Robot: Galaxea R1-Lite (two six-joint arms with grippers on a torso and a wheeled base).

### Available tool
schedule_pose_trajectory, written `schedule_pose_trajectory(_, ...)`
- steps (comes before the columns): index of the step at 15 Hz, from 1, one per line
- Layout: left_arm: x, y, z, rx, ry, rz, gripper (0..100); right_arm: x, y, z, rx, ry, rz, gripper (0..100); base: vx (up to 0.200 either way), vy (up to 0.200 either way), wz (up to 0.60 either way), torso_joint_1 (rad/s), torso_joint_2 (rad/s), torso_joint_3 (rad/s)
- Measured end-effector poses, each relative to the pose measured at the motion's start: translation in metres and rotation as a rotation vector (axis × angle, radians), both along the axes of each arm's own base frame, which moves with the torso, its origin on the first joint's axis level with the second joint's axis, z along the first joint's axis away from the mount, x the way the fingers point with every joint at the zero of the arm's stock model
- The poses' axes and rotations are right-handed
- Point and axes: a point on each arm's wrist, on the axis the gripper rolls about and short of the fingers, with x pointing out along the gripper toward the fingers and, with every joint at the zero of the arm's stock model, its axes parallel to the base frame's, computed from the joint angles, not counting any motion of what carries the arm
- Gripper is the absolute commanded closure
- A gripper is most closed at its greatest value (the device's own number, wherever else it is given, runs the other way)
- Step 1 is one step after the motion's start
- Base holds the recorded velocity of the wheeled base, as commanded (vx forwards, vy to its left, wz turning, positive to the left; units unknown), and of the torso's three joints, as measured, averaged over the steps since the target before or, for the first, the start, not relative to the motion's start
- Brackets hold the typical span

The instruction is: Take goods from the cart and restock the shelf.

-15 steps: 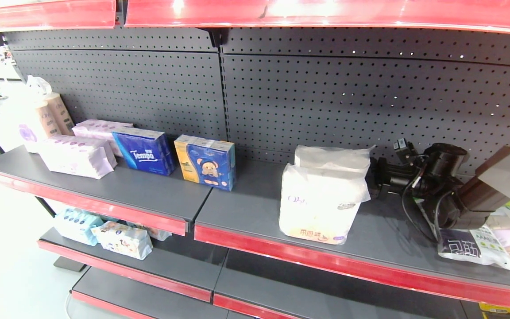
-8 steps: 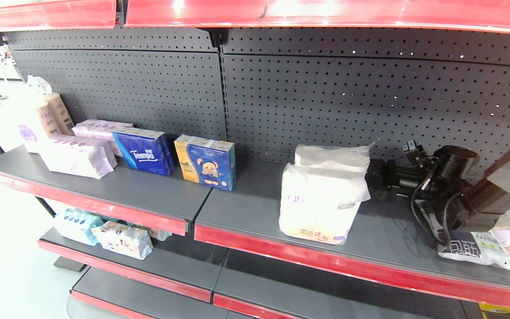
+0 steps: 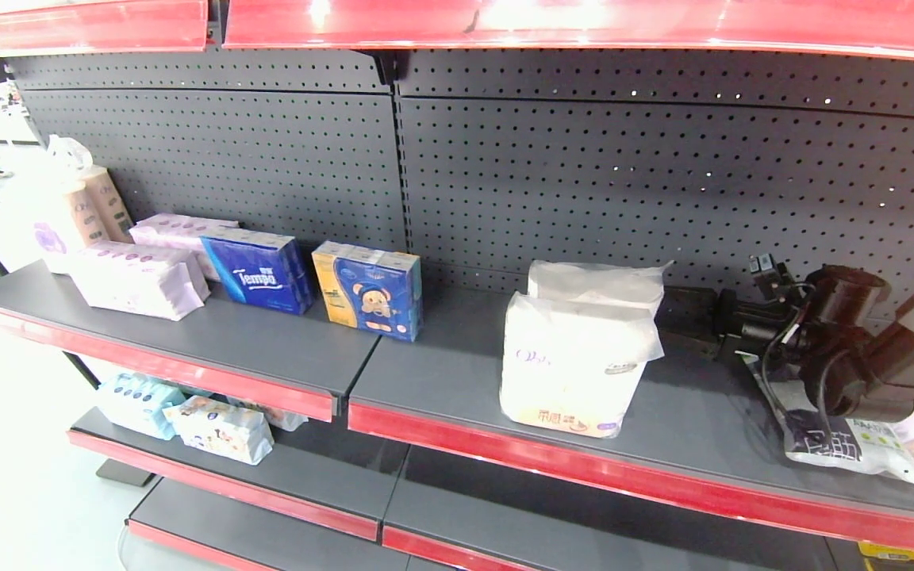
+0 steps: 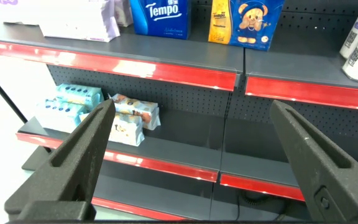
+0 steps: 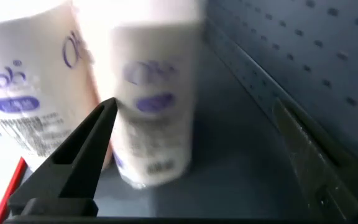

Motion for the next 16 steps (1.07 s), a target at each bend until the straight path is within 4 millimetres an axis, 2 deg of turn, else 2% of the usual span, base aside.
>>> schedule_pose_trajectory(5,0.000,0.000,0.000,0.000,0.000,0.000,0,-0.009,-0.020,0.002,0.003,0.011,-0.053,0,0.000,0.000,0.00,0.000,0.00,0.000)
schedule_pose_trajectory(12,0.000,0.000,0.000,0.000,0.000,0.000,0,-0.021,-0.029,0.002,0.009,0.039,-0.092,0,0.000,0.000,0.00,0.000,0.00,0.000)
schedule_pose_trajectory(16,0.000,0.000,0.000,0.000,0.000,0.000,0,-0.034,-0.036,0.007,0.011,0.077,-0.187,0,0.000,0.000,0.00,0.000,0.00,0.000)
